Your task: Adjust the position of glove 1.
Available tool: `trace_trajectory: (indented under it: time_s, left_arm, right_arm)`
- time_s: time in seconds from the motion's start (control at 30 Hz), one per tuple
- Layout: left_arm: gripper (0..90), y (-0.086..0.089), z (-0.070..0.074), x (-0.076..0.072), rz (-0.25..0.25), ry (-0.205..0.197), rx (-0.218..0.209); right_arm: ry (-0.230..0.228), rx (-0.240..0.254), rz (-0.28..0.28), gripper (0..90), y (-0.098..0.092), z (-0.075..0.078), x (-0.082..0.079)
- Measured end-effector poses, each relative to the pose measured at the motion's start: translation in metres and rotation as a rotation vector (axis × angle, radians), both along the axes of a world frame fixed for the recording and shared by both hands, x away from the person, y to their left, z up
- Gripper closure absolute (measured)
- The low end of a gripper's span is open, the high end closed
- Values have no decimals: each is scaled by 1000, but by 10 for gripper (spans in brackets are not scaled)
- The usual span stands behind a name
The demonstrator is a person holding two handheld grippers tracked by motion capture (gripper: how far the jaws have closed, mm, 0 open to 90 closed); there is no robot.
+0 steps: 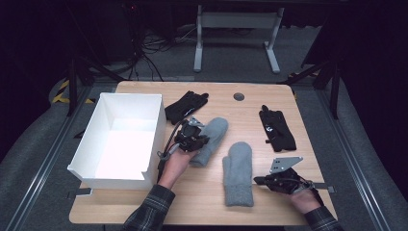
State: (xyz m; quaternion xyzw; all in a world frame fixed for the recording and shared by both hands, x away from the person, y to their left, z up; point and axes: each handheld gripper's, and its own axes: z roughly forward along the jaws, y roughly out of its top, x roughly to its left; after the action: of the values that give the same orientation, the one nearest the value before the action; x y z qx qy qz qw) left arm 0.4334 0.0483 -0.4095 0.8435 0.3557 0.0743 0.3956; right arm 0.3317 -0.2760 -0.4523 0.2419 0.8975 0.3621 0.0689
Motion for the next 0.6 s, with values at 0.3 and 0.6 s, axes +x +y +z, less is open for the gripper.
trace_trajectory:
  time_s: [0.3, 0.6]
  left_arm:
    - [857, 0, 10, -10, -11, -21, -34]
    - [857, 0, 16, -19, -25, -22, -50]
  right_arm:
    - [22, -5, 74, 900, 27, -4, -4]
    - [18, -4, 94, 900, 44, -3, -2]
